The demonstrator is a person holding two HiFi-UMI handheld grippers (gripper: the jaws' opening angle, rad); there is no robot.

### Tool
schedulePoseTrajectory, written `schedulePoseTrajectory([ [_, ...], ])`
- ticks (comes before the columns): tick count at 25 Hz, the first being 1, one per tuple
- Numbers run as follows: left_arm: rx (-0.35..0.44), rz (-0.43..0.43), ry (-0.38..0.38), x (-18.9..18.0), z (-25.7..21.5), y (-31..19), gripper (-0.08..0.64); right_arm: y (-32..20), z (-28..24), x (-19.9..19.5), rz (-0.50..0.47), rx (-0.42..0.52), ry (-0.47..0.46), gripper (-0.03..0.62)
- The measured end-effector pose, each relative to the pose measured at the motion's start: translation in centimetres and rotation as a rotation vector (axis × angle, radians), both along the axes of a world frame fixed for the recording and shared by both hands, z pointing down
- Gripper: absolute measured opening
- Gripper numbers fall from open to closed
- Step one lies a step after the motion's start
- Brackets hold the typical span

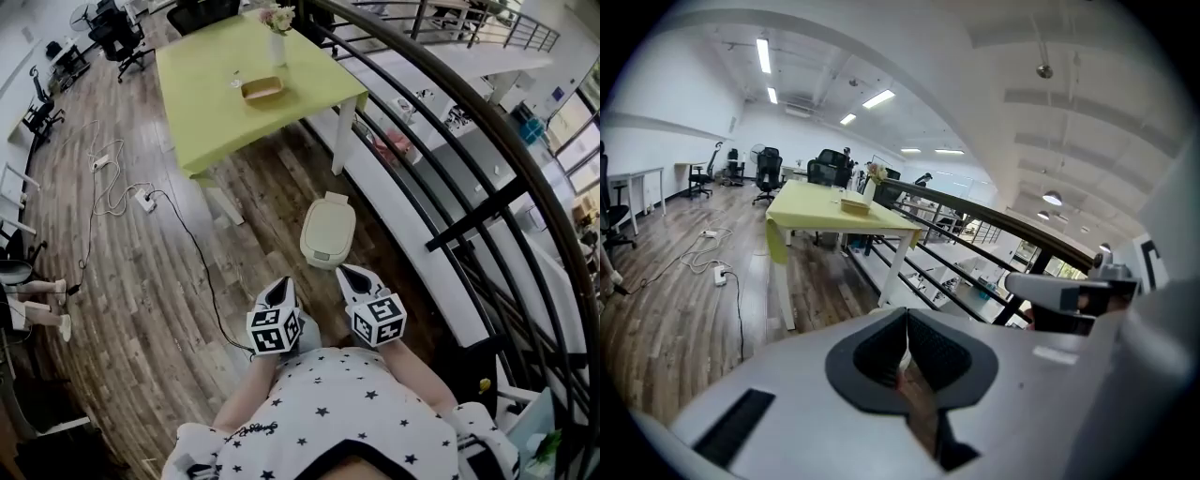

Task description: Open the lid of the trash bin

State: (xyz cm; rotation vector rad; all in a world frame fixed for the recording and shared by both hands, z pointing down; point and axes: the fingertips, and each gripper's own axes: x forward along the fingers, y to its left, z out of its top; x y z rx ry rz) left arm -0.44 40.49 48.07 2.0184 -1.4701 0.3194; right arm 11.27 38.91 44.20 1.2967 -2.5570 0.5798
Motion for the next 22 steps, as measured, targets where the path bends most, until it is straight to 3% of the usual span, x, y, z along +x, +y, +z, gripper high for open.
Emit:
schedulePoseTrajectory([
  [11, 0.003, 0.152, 0.002, -1.8, -1.0, -9.5, 0.015, -7.9, -1.6, -3.1, 0.09, 0.005, 0.004, -0.006],
  [22, -0.024, 0.278, -0.002, -3.5, 0.7, -15.5, 0.015, -13.4, 0.3, -4.4, 0.213, -0.034, 0.008, -0.006],
])
